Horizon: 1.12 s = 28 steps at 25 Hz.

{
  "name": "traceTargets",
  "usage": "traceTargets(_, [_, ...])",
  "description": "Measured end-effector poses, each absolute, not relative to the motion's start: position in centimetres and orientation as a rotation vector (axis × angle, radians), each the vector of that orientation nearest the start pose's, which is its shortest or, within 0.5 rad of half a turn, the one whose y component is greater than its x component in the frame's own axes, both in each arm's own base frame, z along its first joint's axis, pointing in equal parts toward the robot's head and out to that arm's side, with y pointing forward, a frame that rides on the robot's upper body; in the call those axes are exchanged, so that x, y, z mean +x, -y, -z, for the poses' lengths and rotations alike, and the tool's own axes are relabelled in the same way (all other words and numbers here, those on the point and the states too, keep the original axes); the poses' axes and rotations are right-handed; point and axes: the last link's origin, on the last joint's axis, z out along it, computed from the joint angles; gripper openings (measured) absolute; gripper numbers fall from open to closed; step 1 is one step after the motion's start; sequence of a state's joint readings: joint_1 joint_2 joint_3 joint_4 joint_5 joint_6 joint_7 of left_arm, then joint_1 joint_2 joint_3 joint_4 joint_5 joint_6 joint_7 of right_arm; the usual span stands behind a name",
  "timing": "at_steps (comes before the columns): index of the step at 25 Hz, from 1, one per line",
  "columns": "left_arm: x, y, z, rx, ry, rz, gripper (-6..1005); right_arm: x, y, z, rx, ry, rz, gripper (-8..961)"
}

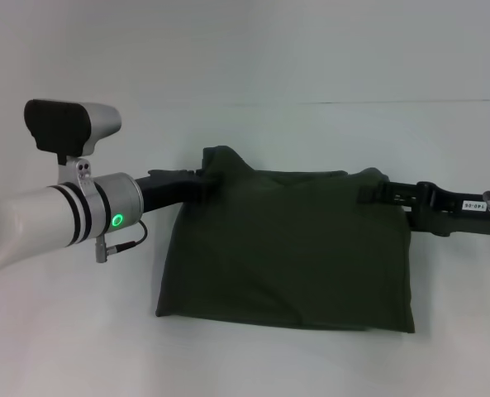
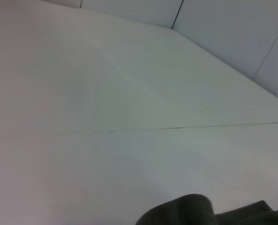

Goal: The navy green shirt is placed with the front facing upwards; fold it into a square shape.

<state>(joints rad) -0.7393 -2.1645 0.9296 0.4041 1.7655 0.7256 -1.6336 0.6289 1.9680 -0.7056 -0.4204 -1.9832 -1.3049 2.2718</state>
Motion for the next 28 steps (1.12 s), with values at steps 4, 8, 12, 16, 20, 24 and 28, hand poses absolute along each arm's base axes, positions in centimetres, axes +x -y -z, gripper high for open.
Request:
traceTargets(4, [-24.0, -41.3, 7.8, -2.239, 1.093, 0.503, 252, 28.7, -36.7, -0.4, -2.134, -1.911, -0.744, 867])
traceTargets(8, [-24.0, -41.3, 7.7, -2.231, 1.096, 0.507, 162, 29.4, -36.3, -0.5, -2.125, -1.924, -0.719, 866])
traceTargets(12, [-24.2, -41.3, 7.6, -2.225, 1.098, 0.508, 64, 29.8, -35.8, -0.3, -2.126, -1.937, -0.696, 866])
traceTargets(16, [-24.2, -41.3, 7.6, -2.222, 1.102, 0.51, 5, 29.7, -35.3, 0.2, -2.164, -1.937, -0.681, 865])
traceTargets(20, [-24.2, -41.3, 7.6, -2.221, 1.104, 0.511, 9, 29.4, -35.0, 0.9, -2.194, -1.94, -0.661, 855])
traceTargets(24, [-24.2, -41.3, 7.6, -2.22, 1.106, 0.511, 12, 29.2, -34.9, 1.2, -2.214, -1.937, -0.64, 836])
traceTargets(28, [-24.4, -41.3, 7.4, -2.209, 1.106, 0.508, 16, 29.3, -34.6, 1.6, -2.241, -1.927, -0.593, 678])
